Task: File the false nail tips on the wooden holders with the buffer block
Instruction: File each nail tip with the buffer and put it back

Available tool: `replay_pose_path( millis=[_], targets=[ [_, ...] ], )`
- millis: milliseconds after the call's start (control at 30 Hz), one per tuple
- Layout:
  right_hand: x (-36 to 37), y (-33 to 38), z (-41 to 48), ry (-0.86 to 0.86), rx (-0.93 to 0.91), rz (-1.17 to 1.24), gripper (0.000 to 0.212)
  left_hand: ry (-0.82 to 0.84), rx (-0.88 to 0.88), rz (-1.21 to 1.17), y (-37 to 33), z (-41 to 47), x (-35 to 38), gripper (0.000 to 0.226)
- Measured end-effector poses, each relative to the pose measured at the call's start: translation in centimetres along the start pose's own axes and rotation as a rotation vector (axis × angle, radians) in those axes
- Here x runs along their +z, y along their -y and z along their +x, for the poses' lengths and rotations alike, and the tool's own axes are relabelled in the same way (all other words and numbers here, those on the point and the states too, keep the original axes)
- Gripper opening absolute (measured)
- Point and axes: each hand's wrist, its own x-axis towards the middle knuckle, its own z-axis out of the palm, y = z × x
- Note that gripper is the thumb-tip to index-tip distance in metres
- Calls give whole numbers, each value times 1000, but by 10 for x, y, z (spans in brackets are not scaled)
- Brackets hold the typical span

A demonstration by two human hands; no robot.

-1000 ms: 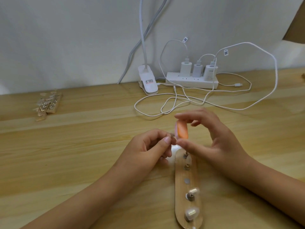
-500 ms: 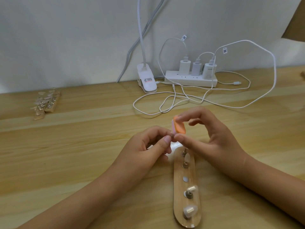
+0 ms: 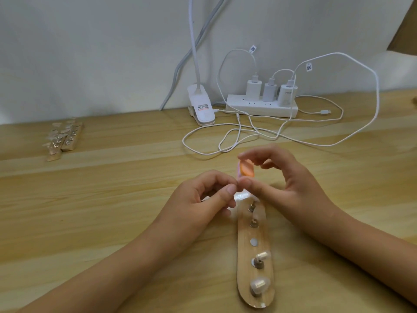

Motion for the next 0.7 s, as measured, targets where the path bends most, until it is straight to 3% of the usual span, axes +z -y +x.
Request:
replay_pose_path(
  millis=[133, 267, 400, 500, 567, 700],
  targets=[
    [3, 6, -3, 66, -141, -60, 28, 17, 23, 13, -2, -1, 2, 13],
    [0, 1, 0, 16, 29, 12, 30, 7, 21, 0, -1, -1, 1, 14],
    [4, 6, -3, 58, -112, -25, 30, 30, 41, 3, -3, -1, 3, 13],
    [3, 2, -1, 15, -65, -33, 31, 18, 24, -1, -2, -1, 1, 13],
    [1, 0, -1, 6, 18, 4, 40, 20, 18, 3, -1, -1, 0, 13],
    [4, 4, -5, 79, -84, -62, 61, 28, 31, 29, -3, 0, 2, 14]
  ],
)
